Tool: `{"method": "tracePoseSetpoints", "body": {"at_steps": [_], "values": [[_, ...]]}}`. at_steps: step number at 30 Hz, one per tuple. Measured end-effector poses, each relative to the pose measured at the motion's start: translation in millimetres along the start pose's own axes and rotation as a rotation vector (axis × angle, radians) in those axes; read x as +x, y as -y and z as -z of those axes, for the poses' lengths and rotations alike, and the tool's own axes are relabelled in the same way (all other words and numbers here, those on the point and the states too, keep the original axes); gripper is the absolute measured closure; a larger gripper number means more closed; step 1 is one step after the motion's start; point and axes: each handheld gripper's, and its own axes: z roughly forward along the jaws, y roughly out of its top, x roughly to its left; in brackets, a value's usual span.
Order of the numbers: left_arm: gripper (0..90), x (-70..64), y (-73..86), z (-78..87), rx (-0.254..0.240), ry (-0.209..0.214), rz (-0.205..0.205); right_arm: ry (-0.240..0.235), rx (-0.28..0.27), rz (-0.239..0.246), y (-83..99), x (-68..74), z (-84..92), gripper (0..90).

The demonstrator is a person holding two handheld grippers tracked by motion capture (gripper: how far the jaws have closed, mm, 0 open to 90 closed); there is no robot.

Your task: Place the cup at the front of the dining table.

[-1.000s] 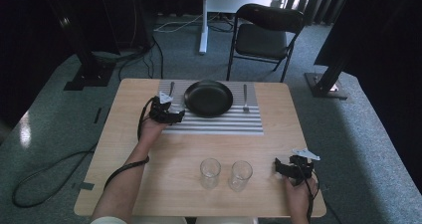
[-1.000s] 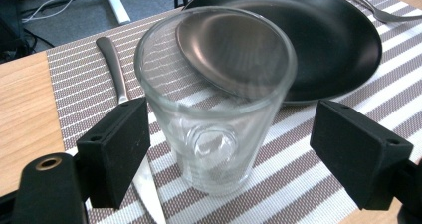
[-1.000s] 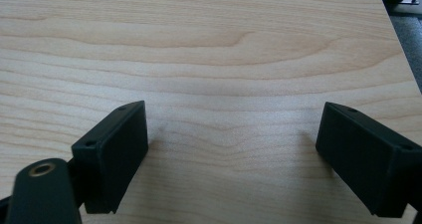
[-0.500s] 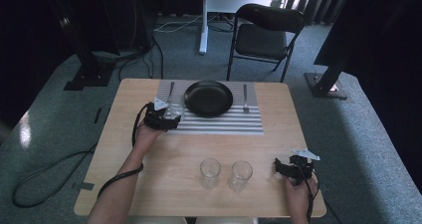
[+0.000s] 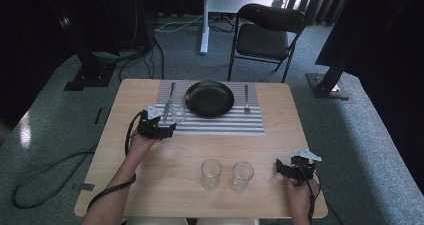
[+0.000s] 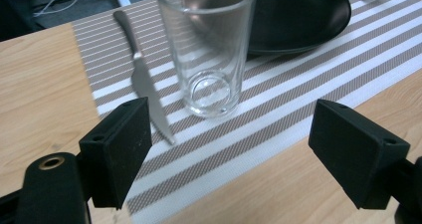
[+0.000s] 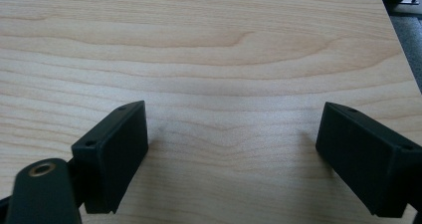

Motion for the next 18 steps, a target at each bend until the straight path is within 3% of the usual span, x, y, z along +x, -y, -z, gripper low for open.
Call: {"method": "tracePoseSetpoints", "body": {"at_steps": [4,13,18], "values": [[17.6,1.2,10.1,8.8,-0.010,-0.009,0.020,0.000,0.000,0.000,0.0,0.0,0.0,12.4],[17.6,0.6,30.4,24.6,-0.005,-0.034,-0.010,0.000,0.000,0.000,0.0,0.0,0.0,12.4],[17.6,2.6,36.1,34.7,-0.018,-0.030,0.001,0.000,0.000,0.000,0.0,0.0,0.0,12.4]]}}
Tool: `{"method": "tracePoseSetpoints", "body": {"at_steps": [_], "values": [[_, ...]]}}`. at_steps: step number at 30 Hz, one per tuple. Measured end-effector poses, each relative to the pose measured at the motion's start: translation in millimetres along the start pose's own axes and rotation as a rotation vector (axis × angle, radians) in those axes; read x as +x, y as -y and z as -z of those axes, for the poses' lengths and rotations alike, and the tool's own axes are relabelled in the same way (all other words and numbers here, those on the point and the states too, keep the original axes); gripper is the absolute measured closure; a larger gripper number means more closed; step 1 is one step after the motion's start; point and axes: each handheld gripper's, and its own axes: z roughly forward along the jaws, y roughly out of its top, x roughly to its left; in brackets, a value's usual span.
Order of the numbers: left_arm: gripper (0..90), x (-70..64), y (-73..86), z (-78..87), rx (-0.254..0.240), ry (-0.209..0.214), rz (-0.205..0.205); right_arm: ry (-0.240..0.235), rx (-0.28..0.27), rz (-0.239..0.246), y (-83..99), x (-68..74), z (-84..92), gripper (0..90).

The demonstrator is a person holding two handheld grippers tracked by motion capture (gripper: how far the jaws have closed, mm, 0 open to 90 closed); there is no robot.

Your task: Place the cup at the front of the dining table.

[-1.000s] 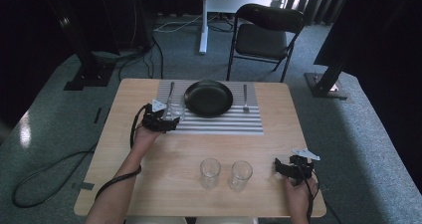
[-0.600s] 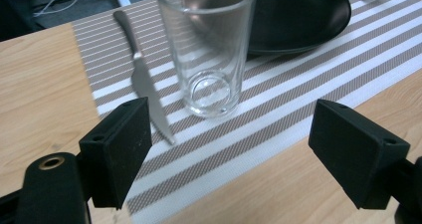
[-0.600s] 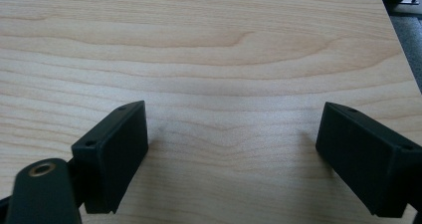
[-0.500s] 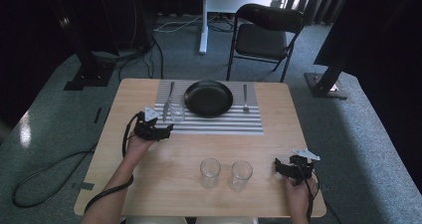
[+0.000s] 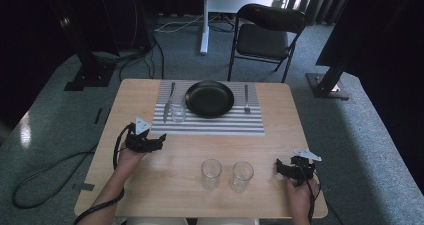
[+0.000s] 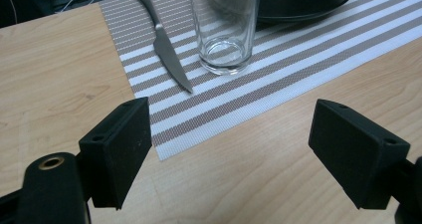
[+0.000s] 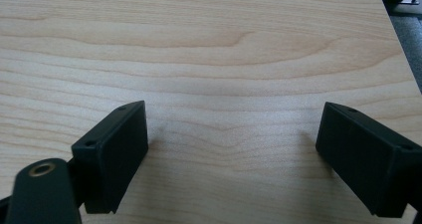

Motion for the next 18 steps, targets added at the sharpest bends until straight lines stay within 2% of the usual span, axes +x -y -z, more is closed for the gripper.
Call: {"method": "tracePoseSetpoints", "body": {"at_steps": [8,9,18], "values": [[17.6,5.2,6.9,19.9,-0.018,0.029,0.033,0.000,0.000,0.000,0.0,0.0,0.0,12.4],[17.6,7.1,10.5,25.2,-0.023,0.020,0.043,0.000,0.000,0.000,0.0,0.0,0.0,12.4],[17.6,10.6,33.0,35.2,-0.010,-0.013,0.046,0.000,0.000,0.000,0.0,0.0,0.0,12.4]]}}
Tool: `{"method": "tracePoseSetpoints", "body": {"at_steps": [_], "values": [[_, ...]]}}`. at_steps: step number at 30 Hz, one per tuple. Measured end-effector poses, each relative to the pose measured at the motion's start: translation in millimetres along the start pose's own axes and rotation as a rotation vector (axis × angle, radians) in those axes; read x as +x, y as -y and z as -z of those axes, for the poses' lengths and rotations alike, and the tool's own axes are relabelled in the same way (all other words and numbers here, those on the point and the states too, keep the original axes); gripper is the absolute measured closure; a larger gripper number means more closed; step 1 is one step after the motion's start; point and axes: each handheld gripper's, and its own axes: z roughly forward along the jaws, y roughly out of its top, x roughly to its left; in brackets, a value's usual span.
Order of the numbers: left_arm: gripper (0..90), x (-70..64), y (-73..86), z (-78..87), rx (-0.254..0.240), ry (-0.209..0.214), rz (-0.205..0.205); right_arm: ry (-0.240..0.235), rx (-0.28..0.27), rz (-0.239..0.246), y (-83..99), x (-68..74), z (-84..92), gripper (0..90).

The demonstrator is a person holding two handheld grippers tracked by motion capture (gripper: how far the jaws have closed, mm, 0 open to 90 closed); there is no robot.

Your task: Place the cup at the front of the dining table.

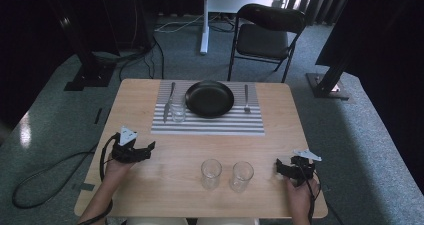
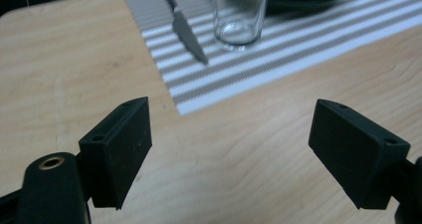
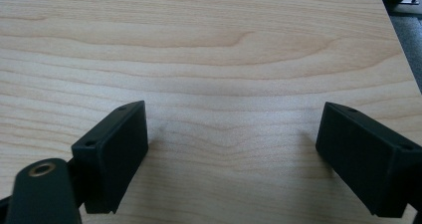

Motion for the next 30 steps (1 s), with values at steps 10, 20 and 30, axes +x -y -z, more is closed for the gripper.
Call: {"method": "tracePoseSetpoints", "body": {"at_steps": [10,20,30], "values": [[17.6,6.1,26.1,19.4,-0.003,-0.035,0.018,0.000,0.000,0.000,0.0,0.0,0.0,12.4],[17.5,18.8,48.6,33.2,0.019,-0.084,0.054,0.000,-0.001,-0.001,0.0,0.1,0.0,12.4],[17.5,30.7,68.8,46.7,0.038,-0.110,0.102,0.000,0.001,-0.001,-0.1,0.1,0.1,12.4]]}}
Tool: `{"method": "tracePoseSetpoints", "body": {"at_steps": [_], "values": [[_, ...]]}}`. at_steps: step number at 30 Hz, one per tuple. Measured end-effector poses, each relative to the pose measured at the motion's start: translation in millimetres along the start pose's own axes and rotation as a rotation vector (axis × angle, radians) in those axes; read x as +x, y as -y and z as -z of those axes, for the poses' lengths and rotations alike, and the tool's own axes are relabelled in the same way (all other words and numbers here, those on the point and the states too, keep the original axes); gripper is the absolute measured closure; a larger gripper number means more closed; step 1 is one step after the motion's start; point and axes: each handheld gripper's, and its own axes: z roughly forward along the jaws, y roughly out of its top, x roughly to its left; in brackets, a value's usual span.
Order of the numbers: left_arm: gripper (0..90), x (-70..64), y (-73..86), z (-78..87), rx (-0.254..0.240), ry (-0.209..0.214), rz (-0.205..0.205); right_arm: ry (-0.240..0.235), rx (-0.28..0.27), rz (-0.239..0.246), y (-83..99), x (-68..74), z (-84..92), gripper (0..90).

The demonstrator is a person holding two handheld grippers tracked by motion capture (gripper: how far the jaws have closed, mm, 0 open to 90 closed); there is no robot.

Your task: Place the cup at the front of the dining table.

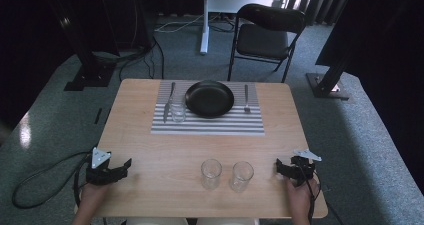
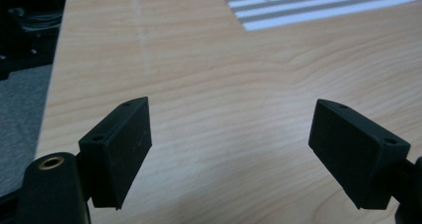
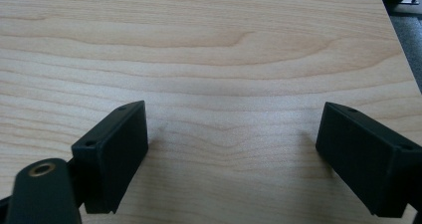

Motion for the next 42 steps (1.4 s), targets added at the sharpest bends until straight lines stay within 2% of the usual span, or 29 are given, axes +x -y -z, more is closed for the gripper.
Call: {"method": "tracePoseSetpoints", "body": {"at_steps": [3,4,7,13,16,20,25,26,28,30,33,36,38,42], "values": [[17.5,2.1,5.8,3.5,0.003,0.015,0.029,0.000,0.000,0.000,0.0,0.0,0.0,12.4],[17.5,2.2,7.7,4.2,0.010,0.016,0.022,0.000,0.000,0.000,0.0,0.0,0.0,12.4],[17.5,2.8,13.0,5.3,0.029,0.009,0.019,0.000,0.000,0.000,0.0,0.0,0.0,12.4],[17.5,6.1,20.6,8.2,0.056,-0.036,0.027,0.000,0.000,0.000,0.0,0.0,0.0,12.4],[17.5,8.3,24.7,9.4,0.070,-0.028,0.045,0.000,0.000,0.000,0.0,0.0,0.0,12.4],[17.5,8.7,27.5,10.9,0.084,-0.054,0.049,0.000,0.000,0.001,0.0,-0.1,0.0,12.4],[17.5,13.6,32.6,13.4,0.109,-0.134,0.095,0.000,0.000,0.000,0.0,0.0,0.0,12.4],[17.5,13.6,32.6,13.4,0.109,-0.134,0.095,0.000,0.000,0.000,0.0,0.0,0.0,12.4],[17.5,16.5,34.8,13.8,0.121,-0.164,0.120,0.000,0.000,0.000,0.0,0.0,0.0,12.4],[17.5,17.0,35.2,13.7,0.131,-0.175,0.119,0.000,0.000,0.000,0.0,-0.1,0.0,12.4],[17.5,15.8,35.5,13.2,0.141,-0.218,0.108,0.000,0.000,0.000,0.0,-0.1,0.0,12.4],[17.5,16.5,35.6,12.8,0.159,-0.273,0.115,0.000,0.000,0.000,0.0,-0.1,0.0,12.4],[12.8,17.9,35.5,12.0,0.169,-0.292,0.127,0.000,0.000,0.000,0.0,-0.1,0.0,12.4],[11.0,20.7,35.9,11.2,0.169,-0.275,0.158,0.000,0.000,0.000,0.0,-0.1,0.0,12.4]]}}
